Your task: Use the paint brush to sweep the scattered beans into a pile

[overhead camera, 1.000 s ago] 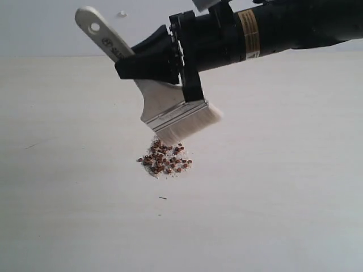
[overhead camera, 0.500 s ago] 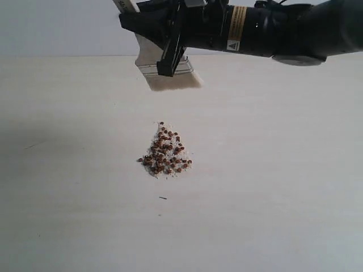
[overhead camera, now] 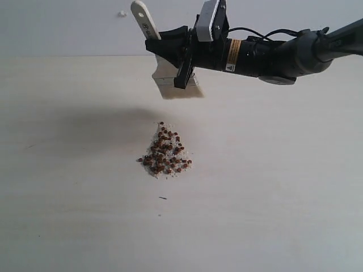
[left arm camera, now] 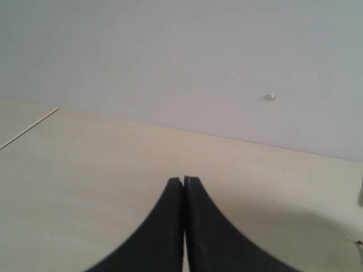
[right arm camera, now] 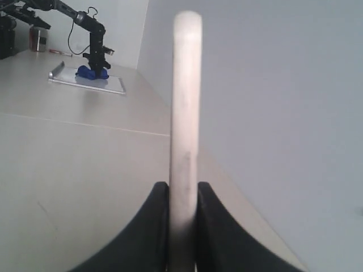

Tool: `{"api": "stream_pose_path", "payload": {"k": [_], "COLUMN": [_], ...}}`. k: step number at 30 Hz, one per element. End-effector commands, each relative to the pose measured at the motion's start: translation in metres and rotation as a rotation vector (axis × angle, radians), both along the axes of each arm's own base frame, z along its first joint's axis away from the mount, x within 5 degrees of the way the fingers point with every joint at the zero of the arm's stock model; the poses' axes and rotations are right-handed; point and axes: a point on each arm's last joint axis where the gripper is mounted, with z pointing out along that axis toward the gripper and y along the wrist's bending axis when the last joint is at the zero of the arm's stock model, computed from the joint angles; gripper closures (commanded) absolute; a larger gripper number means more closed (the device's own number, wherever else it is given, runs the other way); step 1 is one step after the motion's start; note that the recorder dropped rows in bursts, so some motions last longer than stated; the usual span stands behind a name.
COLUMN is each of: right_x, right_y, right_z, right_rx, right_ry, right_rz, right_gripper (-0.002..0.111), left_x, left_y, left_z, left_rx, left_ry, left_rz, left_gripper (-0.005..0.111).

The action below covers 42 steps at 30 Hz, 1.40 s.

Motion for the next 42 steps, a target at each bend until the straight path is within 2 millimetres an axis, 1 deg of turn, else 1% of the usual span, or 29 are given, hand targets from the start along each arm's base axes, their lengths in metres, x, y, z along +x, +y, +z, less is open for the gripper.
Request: {"api": "stream_pose_path", "payload": {"k": [1, 6, 10, 15, 17, 19, 22, 26, 42], "right_x": [0.009, 0.011, 0.008, -0.002, -0.002, -0.002, 0.002, 0.001, -0.011], "right_y": [0.007, 0.013, 0.018, 0.037, 0.039, 0.039, 0.031, 0.031, 0.031], "right_z": [-0.010, -0.014, -0.014, -0.018, -0.021, -0.029, -0.043, -0.056, -0.067], "right_rx": [-0.016, -0.024, -0.023, -0.035, -0.037, -0.042, -0.047, -0.066, -0.130], "right_ry": [-0.018, 0.001, 0.005, -0.020, -0.021, -0.016, 0.016, 0.037, 0.463], "right_rz": [0.067, 0.094, 0.107, 0.153, 0.155, 0.154, 0.135, 0.148, 0.247], "right_gripper": [0.108, 0.108, 0.108, 0.108, 0.108, 0.108, 0.108, 0.108, 0.108], "left_x": [0.000, 0.000, 0.000, 0.000, 0.000, 0.000, 0.000, 0.000, 0.000], "left_y": [0.000, 0.000, 0.000, 0.000, 0.000, 0.000, 0.000, 0.000, 0.000], "left_z": [-0.001, -0.001, -0.001, -0.001, -0.001, -0.001, -0.001, -0.001, -0.001], "left_rx": [-0.009, -0.009, -0.009, -0.009, -0.009, -0.009, -0.009, -0.009, -0.009], "left_ry": [0.002, 0.002, 0.002, 0.002, 0.002, 0.002, 0.002, 0.002, 0.002], "left_rz": [-0.004, -0.004, -0.004, -0.004, -0.004, -0.004, -0.004, -0.004, -0.004], "left_gripper": [0.107, 0.107, 0.107, 0.107, 0.107, 0.107, 0.107, 0.107, 0.107]}}
